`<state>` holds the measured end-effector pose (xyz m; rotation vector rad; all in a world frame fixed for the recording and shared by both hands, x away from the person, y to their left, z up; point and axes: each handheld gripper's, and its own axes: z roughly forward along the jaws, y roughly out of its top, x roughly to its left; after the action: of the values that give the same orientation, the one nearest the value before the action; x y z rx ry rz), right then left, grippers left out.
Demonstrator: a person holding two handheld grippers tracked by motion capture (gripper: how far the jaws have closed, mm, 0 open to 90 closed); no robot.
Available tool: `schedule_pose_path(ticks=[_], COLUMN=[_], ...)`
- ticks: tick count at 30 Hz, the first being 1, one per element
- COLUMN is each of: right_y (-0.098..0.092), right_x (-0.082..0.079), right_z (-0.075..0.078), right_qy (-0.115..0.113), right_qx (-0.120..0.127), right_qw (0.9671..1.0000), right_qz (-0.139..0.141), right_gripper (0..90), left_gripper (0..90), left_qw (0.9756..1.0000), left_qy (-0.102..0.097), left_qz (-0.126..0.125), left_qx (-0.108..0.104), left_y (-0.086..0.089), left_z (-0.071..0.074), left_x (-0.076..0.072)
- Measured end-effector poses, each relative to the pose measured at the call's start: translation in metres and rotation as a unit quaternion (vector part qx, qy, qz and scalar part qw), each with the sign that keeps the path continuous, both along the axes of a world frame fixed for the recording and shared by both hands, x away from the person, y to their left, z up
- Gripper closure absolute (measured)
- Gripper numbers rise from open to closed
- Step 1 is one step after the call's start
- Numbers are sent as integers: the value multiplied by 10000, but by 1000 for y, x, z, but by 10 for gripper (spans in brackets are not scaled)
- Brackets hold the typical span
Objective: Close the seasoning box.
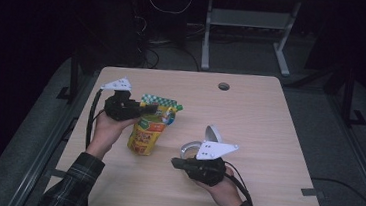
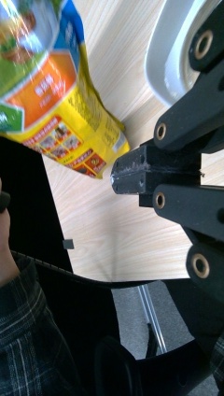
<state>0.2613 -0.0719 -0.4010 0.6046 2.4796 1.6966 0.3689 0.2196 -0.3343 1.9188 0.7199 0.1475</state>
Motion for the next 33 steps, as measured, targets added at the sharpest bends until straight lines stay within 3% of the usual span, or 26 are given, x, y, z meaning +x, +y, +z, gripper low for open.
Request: schedule_pose_path(ticks=[10, 16, 20, 33], right_y=[-15, -25, -30, -48], right_x=[1, 0, 0, -1], right_z=[1, 1, 3, 0], right_qy=[4, 36, 35, 101], right_qx=[-46, -54, -48, -23], right_qw=[10000, 9999, 9999, 9998], right_qz=[-65, -115, -137, -190], right_gripper=[898, 898, 898, 897], left_gripper=[893, 891, 890, 884], left_qw=[9998, 9996, 9994, 9987], left_qy=[-82, -201, -326, -426], left_qz=[-75, -110, -39, 175], left_qx=[-185, -166, -123, -209], left_y=[18, 27, 34, 66], left_z=[-7, -9, -12, -24], left_x=[-19, -36, -47, -75])
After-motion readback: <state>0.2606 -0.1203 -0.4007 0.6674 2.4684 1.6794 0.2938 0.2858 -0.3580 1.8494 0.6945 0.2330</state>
